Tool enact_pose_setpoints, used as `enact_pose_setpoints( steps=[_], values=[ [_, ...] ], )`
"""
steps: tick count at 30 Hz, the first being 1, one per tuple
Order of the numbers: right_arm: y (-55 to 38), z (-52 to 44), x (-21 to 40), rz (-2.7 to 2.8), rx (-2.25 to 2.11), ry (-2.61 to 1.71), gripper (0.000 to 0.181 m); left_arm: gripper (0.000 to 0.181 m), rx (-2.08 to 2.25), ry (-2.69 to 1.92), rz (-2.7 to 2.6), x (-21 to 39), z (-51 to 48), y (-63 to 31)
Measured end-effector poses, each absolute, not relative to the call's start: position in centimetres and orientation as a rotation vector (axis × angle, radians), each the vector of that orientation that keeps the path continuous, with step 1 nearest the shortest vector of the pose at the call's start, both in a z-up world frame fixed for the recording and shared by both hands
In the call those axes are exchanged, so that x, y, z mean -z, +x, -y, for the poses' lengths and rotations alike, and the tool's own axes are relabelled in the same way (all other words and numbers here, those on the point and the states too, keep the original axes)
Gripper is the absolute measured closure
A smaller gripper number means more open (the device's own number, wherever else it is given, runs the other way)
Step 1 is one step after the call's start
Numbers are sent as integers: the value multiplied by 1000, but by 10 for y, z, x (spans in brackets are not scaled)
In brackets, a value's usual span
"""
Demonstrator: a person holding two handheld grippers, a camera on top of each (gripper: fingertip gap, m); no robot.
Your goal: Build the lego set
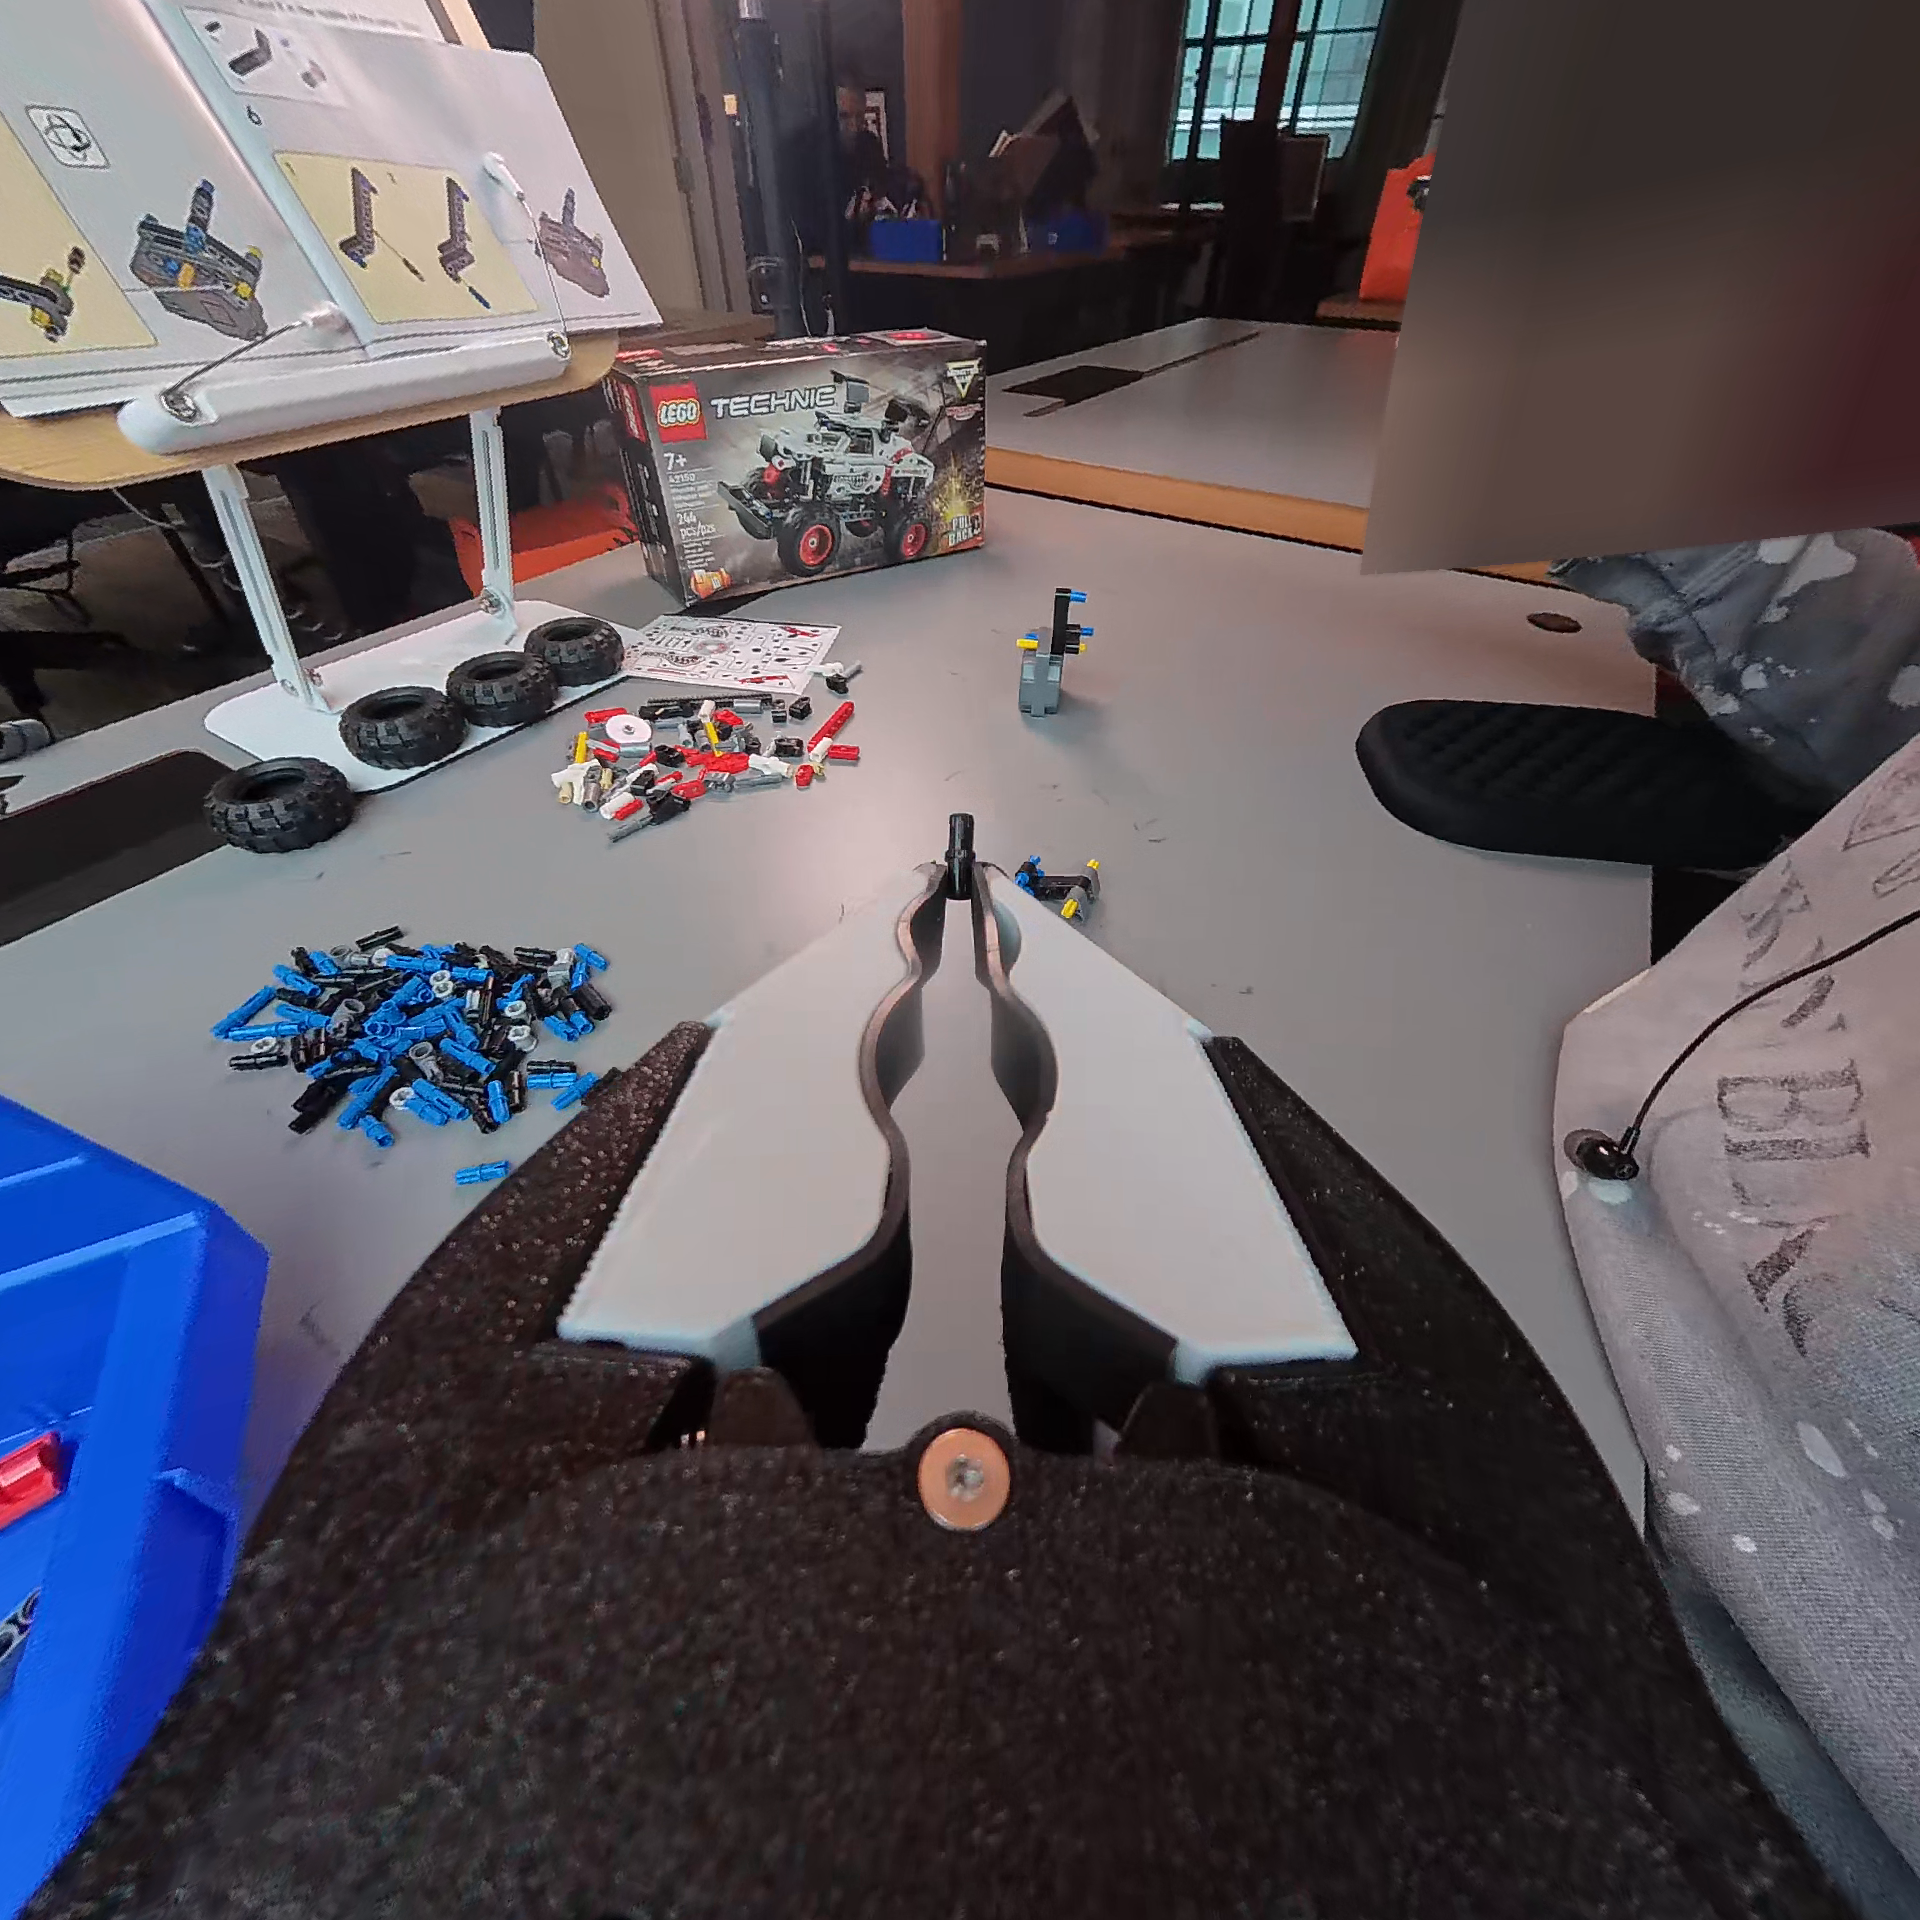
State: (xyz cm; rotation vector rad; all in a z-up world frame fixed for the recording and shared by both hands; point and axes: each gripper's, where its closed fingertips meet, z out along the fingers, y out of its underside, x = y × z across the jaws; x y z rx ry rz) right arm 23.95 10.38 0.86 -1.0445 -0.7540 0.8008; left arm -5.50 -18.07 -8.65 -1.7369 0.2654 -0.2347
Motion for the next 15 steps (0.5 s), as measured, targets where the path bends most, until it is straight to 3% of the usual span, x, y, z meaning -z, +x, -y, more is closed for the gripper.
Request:
enact_pose_setpoints(
  steps=[7, 15],
  values=[
    [221, -81, 11, 958, -856, -1093, 165, 177, 224, -1940, -223, 123, 153, -57],
    [176, -37, 92, 1645, -929, -1293, 159, 177, 374, -2143, -315, 168, 94, -32]
  ],
)
